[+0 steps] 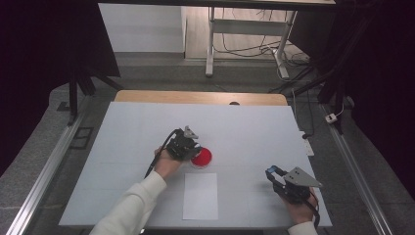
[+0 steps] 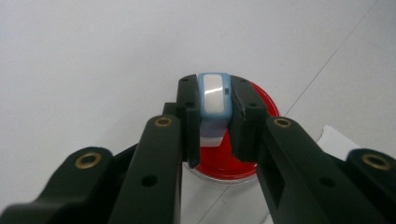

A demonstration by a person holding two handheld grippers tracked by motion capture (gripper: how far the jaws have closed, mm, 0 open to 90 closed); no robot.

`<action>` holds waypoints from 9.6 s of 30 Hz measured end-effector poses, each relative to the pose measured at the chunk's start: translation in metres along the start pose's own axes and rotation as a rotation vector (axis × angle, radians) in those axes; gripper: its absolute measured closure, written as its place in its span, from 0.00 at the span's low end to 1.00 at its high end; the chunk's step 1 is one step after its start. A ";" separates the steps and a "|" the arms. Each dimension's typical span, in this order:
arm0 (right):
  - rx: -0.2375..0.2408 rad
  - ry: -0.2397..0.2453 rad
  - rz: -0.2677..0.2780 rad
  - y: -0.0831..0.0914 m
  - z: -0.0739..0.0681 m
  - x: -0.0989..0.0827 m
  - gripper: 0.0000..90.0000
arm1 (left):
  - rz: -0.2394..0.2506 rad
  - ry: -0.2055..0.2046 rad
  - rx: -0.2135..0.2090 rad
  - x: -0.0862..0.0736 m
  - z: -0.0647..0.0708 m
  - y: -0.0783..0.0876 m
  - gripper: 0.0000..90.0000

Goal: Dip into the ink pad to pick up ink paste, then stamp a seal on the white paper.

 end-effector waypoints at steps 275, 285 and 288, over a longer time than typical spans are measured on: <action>0.003 0.012 -0.009 -0.003 -0.003 0.000 0.73 | -0.079 -0.214 -0.148 -0.072 0.075 0.028 0.84; 0.003 0.013 -0.009 -0.003 -0.003 0.000 0.73 | -0.074 -0.207 -0.143 -0.073 0.075 0.028 0.85; 0.004 0.013 -0.009 -0.003 -0.004 0.000 0.73 | -0.073 -0.209 -0.141 -0.073 0.075 0.028 0.85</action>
Point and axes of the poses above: each handheld gripper's, and its own axes: y roughly backward along the jaws, x roughly out of its top, z roughly to its right, the point moved 5 cm from there along -y, roughly forward along the jaws, and after that the axes turned 8 degrees about y, right-handed, at the moved point
